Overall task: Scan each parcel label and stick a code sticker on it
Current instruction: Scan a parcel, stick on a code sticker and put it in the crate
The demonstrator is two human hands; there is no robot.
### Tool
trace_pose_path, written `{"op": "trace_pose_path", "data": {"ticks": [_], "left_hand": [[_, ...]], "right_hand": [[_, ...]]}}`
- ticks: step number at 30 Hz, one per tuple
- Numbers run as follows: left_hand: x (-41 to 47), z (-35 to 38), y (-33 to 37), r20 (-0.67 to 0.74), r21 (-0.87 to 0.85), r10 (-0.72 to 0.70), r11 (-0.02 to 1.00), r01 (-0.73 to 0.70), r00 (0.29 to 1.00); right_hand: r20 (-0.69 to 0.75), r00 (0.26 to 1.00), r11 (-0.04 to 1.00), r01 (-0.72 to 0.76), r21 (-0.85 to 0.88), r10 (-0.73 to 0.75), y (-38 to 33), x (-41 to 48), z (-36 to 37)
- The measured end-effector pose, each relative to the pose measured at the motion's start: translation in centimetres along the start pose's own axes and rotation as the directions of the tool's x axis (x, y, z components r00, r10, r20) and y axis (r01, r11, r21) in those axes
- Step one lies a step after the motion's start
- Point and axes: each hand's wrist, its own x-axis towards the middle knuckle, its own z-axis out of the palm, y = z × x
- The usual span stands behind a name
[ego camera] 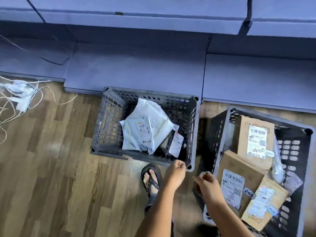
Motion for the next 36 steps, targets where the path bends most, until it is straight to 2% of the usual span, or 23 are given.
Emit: {"op": "trace_pose_path", "data": {"ticks": [3, 6, 10, 12, 15, 21, 24, 27, 30, 33, 36], "left_hand": [[1.7, -4.9, 0.3, -0.039, -0.01, 0.053, 0.999, -0.053, 0.998], [4.3, -10.0, -0.8, -0.097, 0.002, -0.004, 1.0, 0.005, 0.995], [8.0, -15.0, -2.4, -0.117, 0.011, -0.077, 0.997, 0.079, 0.99], [9.3, -16.9, -2.6, -0.124, -0.037, -0.086, 0.996, 0.082, 0.989], [11.2, -18.9, -2.3, -0.112, -0.008, -0.071, 0.997, 0.07, 0.991], [14.1, -19.6, -3.3, -0.034, 0.025, -0.043, 0.999, 0.044, 0.998], [15.0, -19.7, -4.0, -0.015, 0.024, -0.059, 0.998, 0.059, 0.998], [15.9, -19.9, -4.8, -0.018, -0.015, -0.076, 0.997, 0.076, 0.997], [16.7, -20.5, -5.7, -0.026, -0.005, -0.096, 0.995, 0.096, 0.995], [16.6, -21.1, -6.3, -0.041, -0.014, -0.113, 0.994, 0.112, 0.993], [15.3, -21.8, -6.5, -0.057, -0.039, -0.122, 0.992, 0.12, 0.991]], "right_hand": [[0.002, 1.0, 0.997, -0.011, -0.075, 0.011, -1.5, 2.8, 5.6], [0.03, 0.999, 0.98, -0.005, -0.197, 0.011, -2.9, 6.5, 11.3], [0.091, 0.996, 0.882, 0.063, -0.466, -0.023, -4.5, 11.2, 17.2], [0.108, 0.994, 0.845, 0.067, -0.531, -0.011, -5.4, 12.9, 19.1], [0.137, 0.99, 0.803, 0.058, -0.593, 0.029, -5.6, 16.1, 21.6], [0.15, 0.982, 0.758, 0.008, -0.652, 0.118, -5.6, 21.0, 24.3], [0.155, 0.979, 0.785, -0.005, -0.619, 0.129, -5.3, 23.1, 25.2], [0.13, 0.988, 0.798, 0.017, -0.603, 0.077, -4.6, 24.5, 26.0], [0.187, 0.977, 0.827, 0.02, -0.561, 0.103, -4.2, 24.8, 27.0], [0.251, 0.964, 0.767, 0.098, -0.634, 0.084, -3.9, 23.7, 27.6], [0.238, 0.971, 0.72, 0.179, -0.671, -0.02, -4.0, 21.4, 27.4]]}}
